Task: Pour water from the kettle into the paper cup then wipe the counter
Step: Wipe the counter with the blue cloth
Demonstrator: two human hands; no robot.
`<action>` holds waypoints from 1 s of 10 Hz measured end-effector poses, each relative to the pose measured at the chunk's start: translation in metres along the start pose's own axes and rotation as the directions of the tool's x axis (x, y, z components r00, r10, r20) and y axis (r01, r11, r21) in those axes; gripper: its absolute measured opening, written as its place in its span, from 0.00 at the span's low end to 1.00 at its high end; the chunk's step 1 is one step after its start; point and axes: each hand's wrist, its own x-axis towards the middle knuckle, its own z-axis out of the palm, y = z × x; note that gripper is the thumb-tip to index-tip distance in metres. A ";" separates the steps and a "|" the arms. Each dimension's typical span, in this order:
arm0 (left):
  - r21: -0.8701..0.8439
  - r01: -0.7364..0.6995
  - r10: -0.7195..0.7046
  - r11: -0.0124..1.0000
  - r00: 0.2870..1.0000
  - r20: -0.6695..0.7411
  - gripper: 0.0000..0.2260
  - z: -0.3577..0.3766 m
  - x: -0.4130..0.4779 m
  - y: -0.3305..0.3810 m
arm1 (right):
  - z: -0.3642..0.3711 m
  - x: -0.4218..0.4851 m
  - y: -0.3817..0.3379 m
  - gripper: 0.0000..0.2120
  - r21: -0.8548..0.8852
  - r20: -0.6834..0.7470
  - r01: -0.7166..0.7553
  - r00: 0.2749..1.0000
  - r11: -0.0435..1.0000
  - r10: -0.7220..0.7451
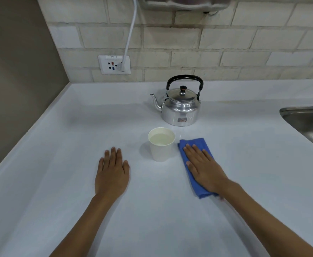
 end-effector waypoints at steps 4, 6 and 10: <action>-0.002 -0.019 0.019 1.000 1.000 0.001 0.24 0.000 0.000 -0.004 | -0.016 0.037 0.055 0.24 -0.004 0.050 -0.263 0.964 0.965 0.262; -0.018 -0.027 0.026 0.999 1.000 -0.007 0.24 0.000 0.001 -0.003 | -0.006 0.011 0.012 0.24 0.012 0.009 -0.251 0.968 0.968 0.251; -0.011 -0.033 0.033 0.999 0.999 -0.002 0.24 -0.001 -0.001 -0.006 | 0.013 -0.057 -0.065 0.24 0.062 -0.056 -0.032 0.998 0.998 0.035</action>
